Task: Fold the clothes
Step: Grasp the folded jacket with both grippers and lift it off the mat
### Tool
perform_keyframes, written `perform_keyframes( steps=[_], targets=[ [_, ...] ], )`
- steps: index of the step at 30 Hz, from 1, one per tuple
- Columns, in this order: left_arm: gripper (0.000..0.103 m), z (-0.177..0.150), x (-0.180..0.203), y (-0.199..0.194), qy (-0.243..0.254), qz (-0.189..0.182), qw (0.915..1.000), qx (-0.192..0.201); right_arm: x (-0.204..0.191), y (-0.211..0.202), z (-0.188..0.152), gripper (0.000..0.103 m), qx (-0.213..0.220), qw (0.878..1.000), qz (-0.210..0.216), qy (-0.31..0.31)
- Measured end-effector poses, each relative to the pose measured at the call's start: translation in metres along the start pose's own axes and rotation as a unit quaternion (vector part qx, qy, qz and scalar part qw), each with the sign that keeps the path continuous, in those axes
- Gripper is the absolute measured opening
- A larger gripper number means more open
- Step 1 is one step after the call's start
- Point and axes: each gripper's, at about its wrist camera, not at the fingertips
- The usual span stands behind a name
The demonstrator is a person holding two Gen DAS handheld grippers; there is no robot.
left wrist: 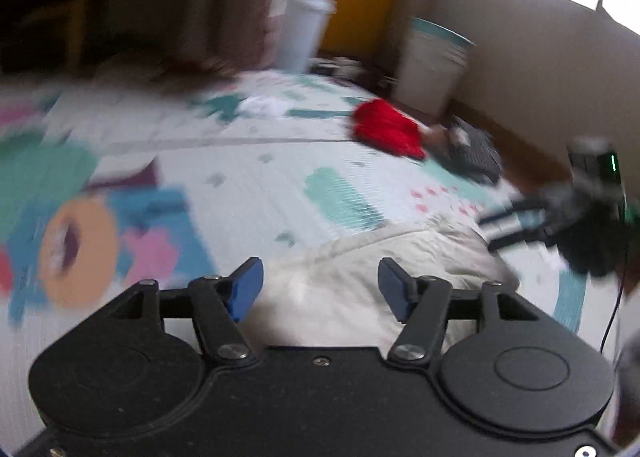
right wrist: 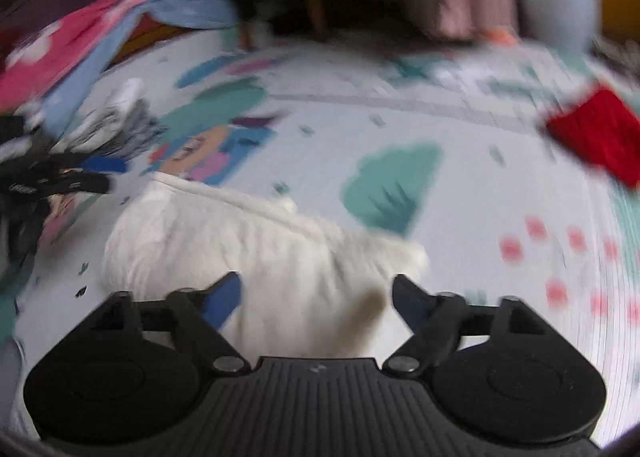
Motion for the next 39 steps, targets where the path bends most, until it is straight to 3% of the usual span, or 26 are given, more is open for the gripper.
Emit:
perform_keyframes(
  steps=[5,9,12,14,17,18,19,21,24,27,33,39],
  targets=[
    [0.066,-0.027,-0.026,0.002,-0.15,-0.013,0.9886,0.005,0.028,0.025,-0.009,0.084,-0.067,0.989,0.018,0.132],
    [0.066,-0.035,-0.049,0.024,-0.245,-0.028,0.9691,-0.005,0.034,0.05,-0.015,0.084,-0.1,0.975,0.059,0.189],
    [0.066,-0.04,-0.061,0.035,-0.309,-0.039,0.9502,0.001,0.031,0.062,-0.019,0.085,-0.108,0.97,0.058,0.208],
    [0.066,-0.042,-0.059,0.044,-0.322,-0.056,0.9451,-0.01,0.027,0.065,-0.021,0.086,-0.1,0.969,0.064,0.215],
    [0.066,-0.046,-0.056,0.051,-0.336,-0.052,0.9404,-0.013,0.021,0.069,-0.019,0.085,-0.094,0.97,0.067,0.214],
    [0.066,-0.046,-0.056,0.052,-0.341,-0.051,0.9387,-0.008,0.02,0.07,-0.018,0.069,-0.094,0.969,0.074,0.218],
    [0.058,-0.046,-0.056,0.052,-0.342,-0.049,0.9383,-0.007,0.018,0.073,-0.017,0.058,-0.098,0.966,0.086,0.223],
    [0.044,-0.049,-0.055,0.049,-0.349,-0.051,0.9357,-0.004,0.011,0.075,-0.015,0.055,-0.094,0.968,0.086,0.216],
    [0.034,-0.058,-0.056,0.042,-0.37,-0.068,0.9263,0.015,0.007,0.079,-0.015,0.043,-0.095,0.968,0.091,0.213],
    [0.032,-0.066,-0.055,0.028,-0.401,-0.079,0.9114,0.051,0.007,0.074,0.0,0.036,-0.101,0.964,0.111,0.218],
    [0.032,-0.076,-0.047,-0.022,-0.448,-0.102,0.8796,0.123,-0.021,0.046,0.05,0.035,-0.093,0.964,0.162,0.188],
    [0.032,-0.073,-0.028,-0.125,-0.445,-0.097,0.8576,0.239,-0.094,0.021,0.107,0.035,-0.076,0.961,0.228,0.137]
  ],
)
Point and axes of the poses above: each gripper's, at about its wrist camera, not at the fingertips, and y roughly the way its jaws point, x to its right, z to its top, and after that the axes turned 13 degrees about -z, right-handed
